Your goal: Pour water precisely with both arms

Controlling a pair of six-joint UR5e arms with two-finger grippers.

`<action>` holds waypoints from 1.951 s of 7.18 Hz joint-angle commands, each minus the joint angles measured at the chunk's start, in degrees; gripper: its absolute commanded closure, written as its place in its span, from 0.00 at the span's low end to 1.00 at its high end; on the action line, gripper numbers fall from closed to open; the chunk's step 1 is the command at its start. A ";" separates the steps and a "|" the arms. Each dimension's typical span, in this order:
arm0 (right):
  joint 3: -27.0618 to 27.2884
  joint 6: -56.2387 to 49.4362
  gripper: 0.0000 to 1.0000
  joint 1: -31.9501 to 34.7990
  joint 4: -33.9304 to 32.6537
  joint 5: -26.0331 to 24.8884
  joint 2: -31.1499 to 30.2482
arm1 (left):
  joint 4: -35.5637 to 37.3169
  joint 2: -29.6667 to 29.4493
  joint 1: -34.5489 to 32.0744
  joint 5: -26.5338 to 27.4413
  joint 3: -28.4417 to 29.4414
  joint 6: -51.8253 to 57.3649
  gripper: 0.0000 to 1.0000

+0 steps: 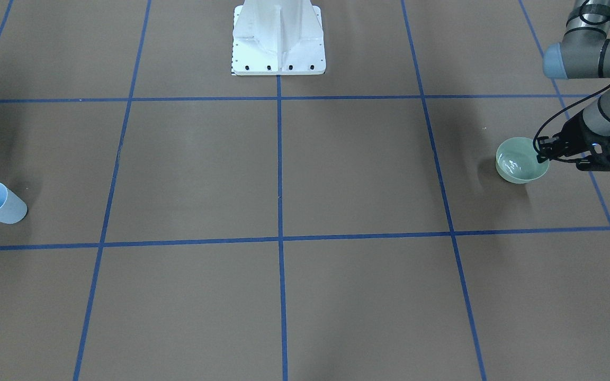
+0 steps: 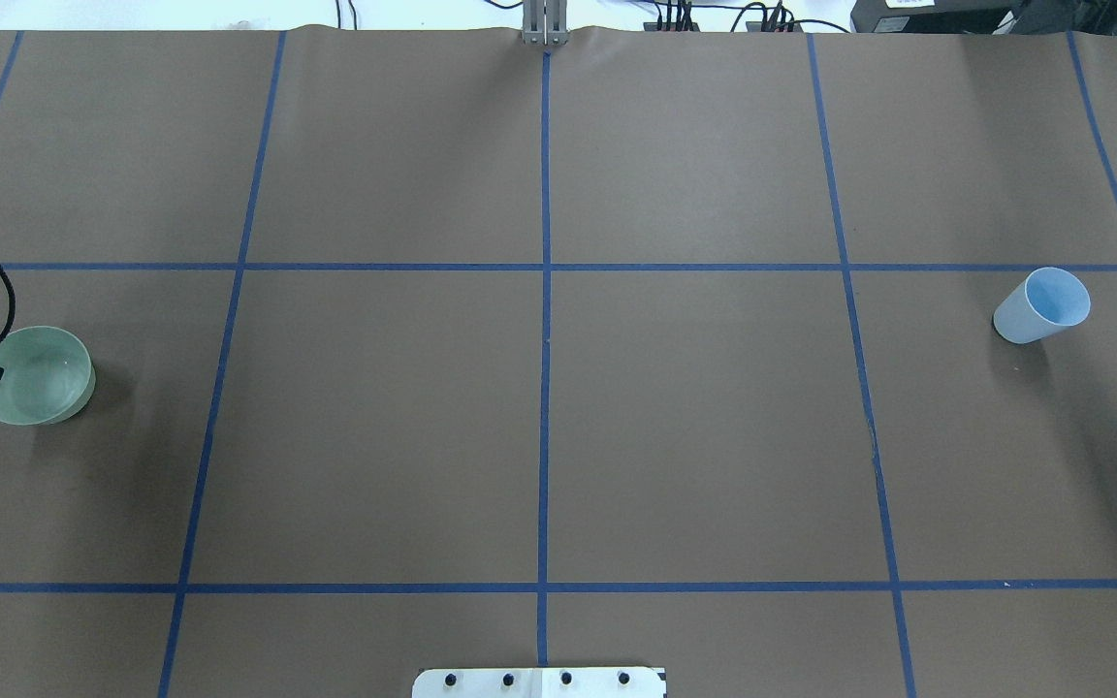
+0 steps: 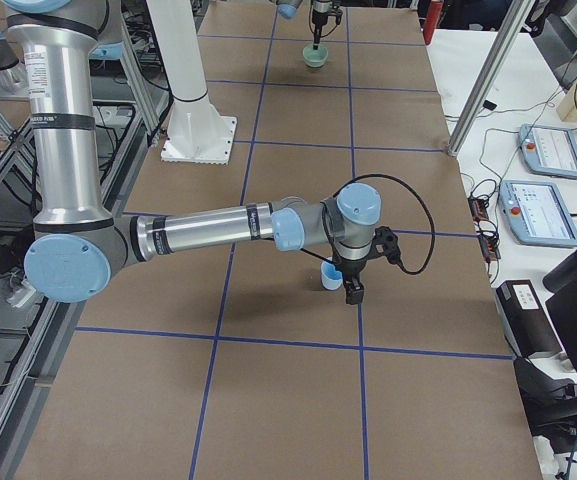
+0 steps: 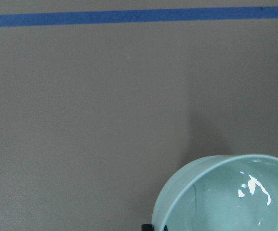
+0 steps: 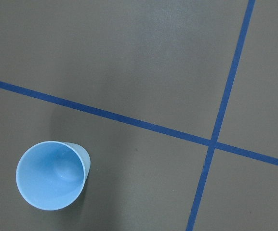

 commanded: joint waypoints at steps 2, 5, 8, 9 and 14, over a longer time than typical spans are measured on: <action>0.10 -0.34 0.00 0.07 0.00 0.00 0.05 | -1.01 1.73 -5.71 -0.03 -0.50 6.05 0.00; 0.01 -0.26 0.00 1.04 -0.09 0.36 -0.39 | 12.29 -3.86 -10.47 0.32 -4.35 13.95 0.00; -0.60 0.00 0.00 1.83 -0.52 0.36 -1.00 | 31.82 -13.36 -23.10 0.15 -5.35 32.91 0.00; -0.78 0.00 0.00 2.61 -0.61 0.44 -1.88 | 33.61 -14.34 -27.68 -0.12 -4.39 36.28 0.00; 1.49 0.09 0.00 8.77 -7.19 4.13 -2.06 | 26.62 -8.03 -33.61 -0.47 -0.51 35.61 0.00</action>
